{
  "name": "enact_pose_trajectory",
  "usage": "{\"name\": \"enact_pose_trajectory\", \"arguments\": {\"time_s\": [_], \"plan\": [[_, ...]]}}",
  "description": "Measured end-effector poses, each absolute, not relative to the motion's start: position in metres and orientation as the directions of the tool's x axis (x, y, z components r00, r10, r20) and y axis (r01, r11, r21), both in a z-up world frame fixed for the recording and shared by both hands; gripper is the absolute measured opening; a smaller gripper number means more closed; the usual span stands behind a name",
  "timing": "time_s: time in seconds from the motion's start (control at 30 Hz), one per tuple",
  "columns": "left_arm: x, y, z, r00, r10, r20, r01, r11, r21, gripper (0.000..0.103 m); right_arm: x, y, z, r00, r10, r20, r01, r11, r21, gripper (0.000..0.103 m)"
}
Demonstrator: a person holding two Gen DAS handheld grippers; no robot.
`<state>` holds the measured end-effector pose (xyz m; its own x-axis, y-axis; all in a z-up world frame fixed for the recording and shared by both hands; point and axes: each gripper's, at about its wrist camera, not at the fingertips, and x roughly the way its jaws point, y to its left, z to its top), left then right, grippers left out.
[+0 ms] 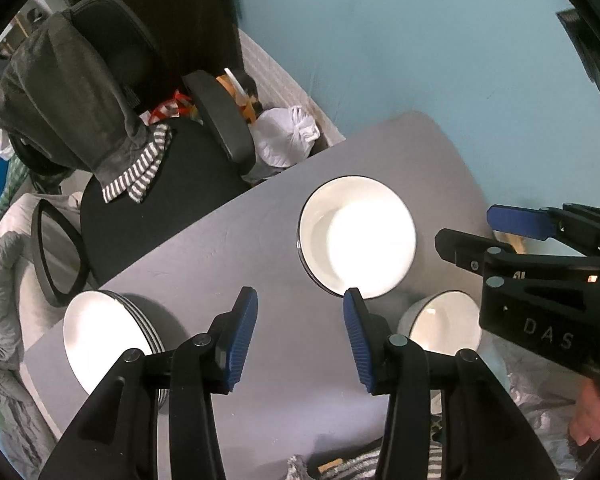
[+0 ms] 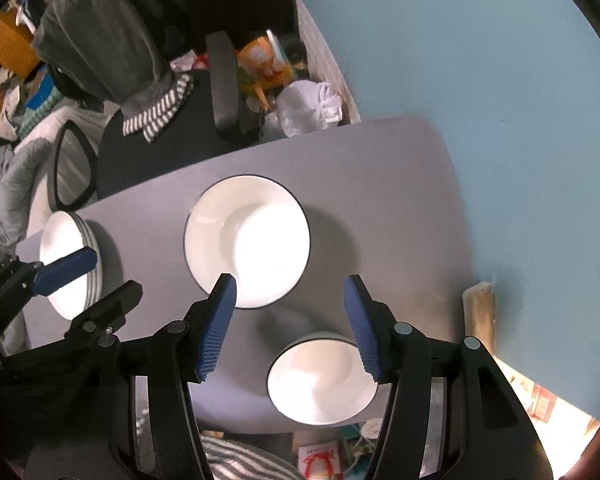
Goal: Organize plates and bowls
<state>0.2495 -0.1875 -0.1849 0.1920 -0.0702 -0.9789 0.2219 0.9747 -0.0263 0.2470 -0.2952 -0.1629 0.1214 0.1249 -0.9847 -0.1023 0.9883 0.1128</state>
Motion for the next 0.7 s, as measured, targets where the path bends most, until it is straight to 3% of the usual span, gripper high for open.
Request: {"name": "enact_pose_trajectory", "arguments": {"time_s": [0.2,0.7], "plan": [[0.232,-0.183,-0.166,0.211,-0.105,-0.972,0.223,0.973,-0.057,0.047,0.232,-0.298,-0.136,0.187,0.129,-0.974,-0.1,0.989,0.111,0.062],[0.198,-0.191,-0.164,0.193,-0.121,-0.974,0.299,0.952,-0.059,0.048,0.188,-0.315,-0.123,0.208,0.107,-0.972,-0.062,0.993,0.096,0.063]]}}
